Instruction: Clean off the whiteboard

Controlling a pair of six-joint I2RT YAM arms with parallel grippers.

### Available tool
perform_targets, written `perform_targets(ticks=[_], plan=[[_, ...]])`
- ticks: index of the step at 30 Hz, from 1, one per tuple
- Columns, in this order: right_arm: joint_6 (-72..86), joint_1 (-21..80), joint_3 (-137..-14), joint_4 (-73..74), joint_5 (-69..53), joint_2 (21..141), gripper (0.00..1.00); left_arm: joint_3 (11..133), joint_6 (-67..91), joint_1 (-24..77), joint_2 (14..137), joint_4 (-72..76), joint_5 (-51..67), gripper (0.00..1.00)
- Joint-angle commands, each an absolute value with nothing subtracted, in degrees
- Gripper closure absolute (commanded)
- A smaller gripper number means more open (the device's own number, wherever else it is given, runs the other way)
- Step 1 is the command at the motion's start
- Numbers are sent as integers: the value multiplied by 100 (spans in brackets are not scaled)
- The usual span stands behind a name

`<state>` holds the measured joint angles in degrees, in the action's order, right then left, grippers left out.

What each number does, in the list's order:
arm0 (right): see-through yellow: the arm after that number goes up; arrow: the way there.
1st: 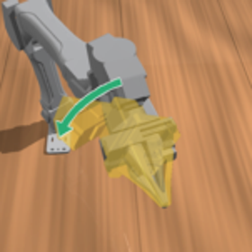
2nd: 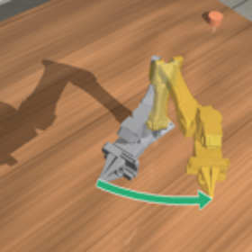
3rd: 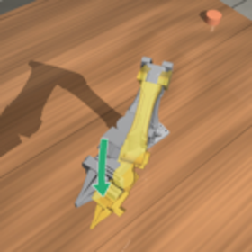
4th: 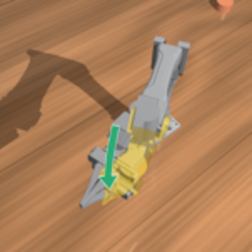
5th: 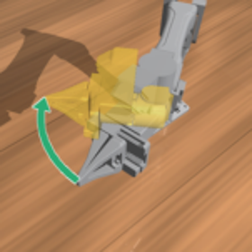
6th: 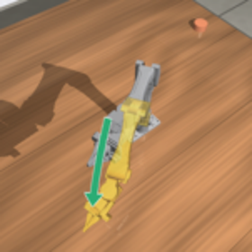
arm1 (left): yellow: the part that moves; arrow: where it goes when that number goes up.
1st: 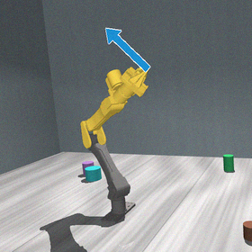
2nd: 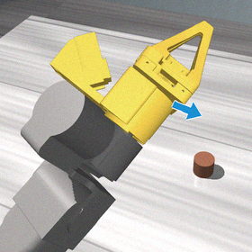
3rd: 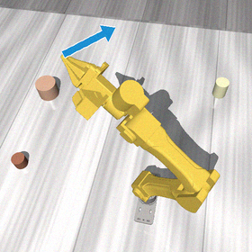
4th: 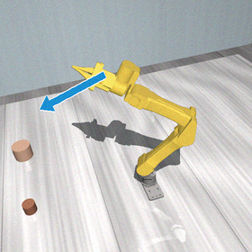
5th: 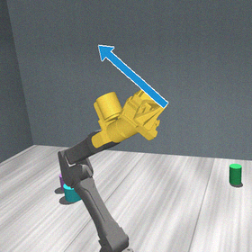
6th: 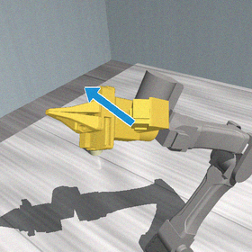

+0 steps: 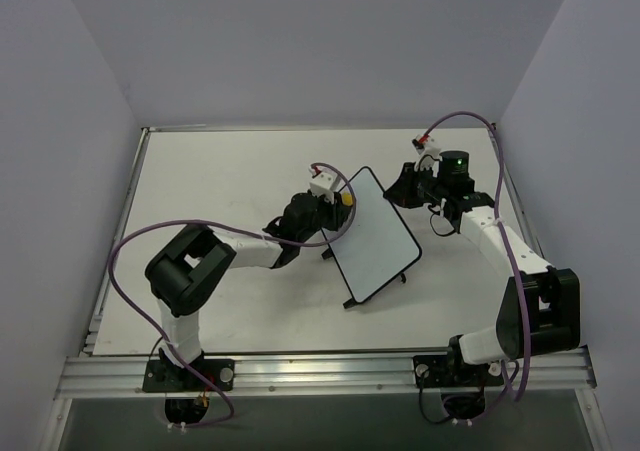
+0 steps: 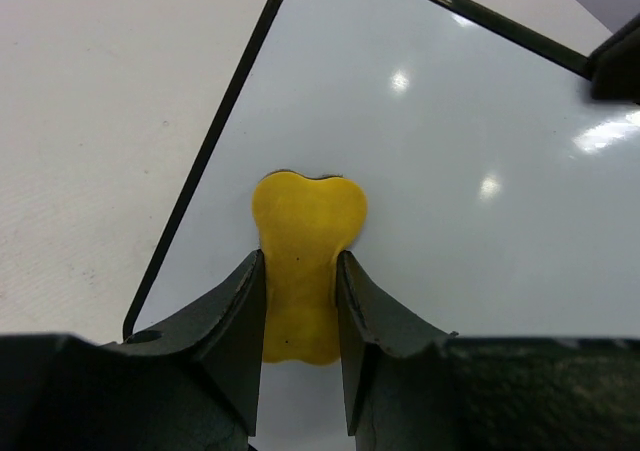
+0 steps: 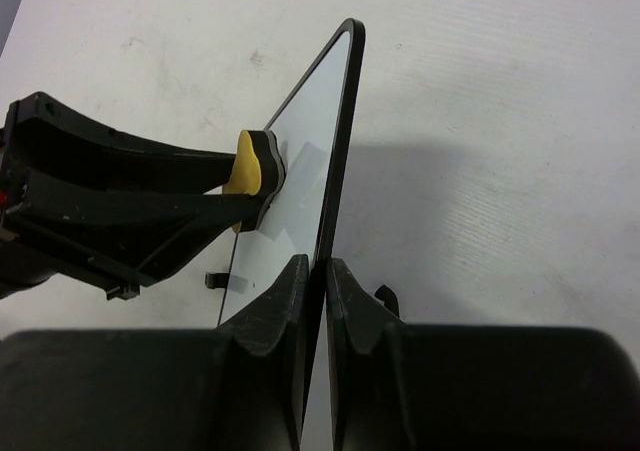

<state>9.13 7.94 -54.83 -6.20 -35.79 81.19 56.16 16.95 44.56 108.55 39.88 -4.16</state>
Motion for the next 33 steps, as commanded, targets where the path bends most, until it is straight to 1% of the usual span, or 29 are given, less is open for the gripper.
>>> perform_targets(ticks=[1, 10, 21, 28, 33], plan=[[958, 949, -5528, -756, -4104, 7893, 100, 5449, 1617, 4956, 10872, 4087, -245, 98], [967, 949, -5528, -756, -4078, 7875, 100, 4888, 1635, 5528, 10556, 4377, -623, 98], [1019, 993, -5484, -773, -4043, 7778, 100, 4518, 1591, 6196, 10117, 4386, -914, 98], [1037, 1002, -5476, -791, -4043, 7805, 100, 4535, 1547, 6837, 10081, 4324, -1081, 98], [1011, 1011, -5493, -773, -4043, 7875, 100, 4693, 1477, 7101, 10186, 4184, -1142, 98]])
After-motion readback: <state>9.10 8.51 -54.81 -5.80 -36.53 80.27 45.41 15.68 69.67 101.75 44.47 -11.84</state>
